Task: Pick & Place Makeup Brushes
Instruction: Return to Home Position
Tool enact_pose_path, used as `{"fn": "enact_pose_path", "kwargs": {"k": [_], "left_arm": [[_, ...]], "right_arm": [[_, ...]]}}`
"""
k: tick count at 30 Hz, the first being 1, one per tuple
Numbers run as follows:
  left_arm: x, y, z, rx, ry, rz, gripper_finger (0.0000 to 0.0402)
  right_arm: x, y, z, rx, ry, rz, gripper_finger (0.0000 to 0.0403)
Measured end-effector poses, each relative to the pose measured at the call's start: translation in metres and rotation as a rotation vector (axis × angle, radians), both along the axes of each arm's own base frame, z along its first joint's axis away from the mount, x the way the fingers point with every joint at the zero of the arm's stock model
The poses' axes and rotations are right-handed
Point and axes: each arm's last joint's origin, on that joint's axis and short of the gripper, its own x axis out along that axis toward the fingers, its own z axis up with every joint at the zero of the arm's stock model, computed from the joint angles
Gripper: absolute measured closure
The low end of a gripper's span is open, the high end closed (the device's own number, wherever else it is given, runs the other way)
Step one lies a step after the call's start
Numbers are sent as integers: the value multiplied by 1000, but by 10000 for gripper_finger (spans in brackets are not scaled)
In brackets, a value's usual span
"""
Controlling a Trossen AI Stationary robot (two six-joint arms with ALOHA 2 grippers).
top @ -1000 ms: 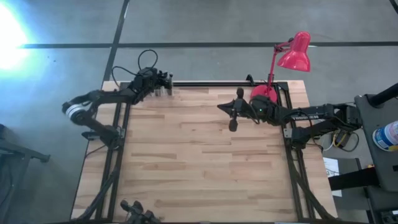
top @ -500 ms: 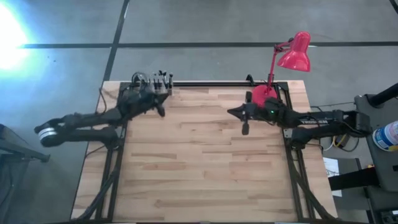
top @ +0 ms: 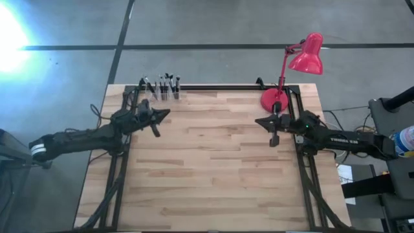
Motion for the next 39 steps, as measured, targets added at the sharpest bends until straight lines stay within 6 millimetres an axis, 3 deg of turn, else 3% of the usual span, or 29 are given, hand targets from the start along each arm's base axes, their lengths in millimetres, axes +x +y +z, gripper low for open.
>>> {"fn": "enact_pose_path", "kwargs": {"k": [7, 15, 25, 30, 39], "left_arm": [[-13, -8, -11, -4, -48, -34, 401], [-22, -11, -24, -16, 11, -19, 401], [-34, -13, -38, 2, 175, 92, 401], [-40, -16, -32, 53, 107, 92, 401], [-41, -16, -31, 16, 74, 93, 401]], "right_arm": [[-23, 8, -14, -11, -54, -8, 394], [-41, 13, -20, 27, -19, -56, 394], [-38, 12, -31, 61, 92, -85, 394], [-39, 8, -34, 45, 121, -216, 394], [-39, 8, -34, 111, 105, -210, 394]]}}
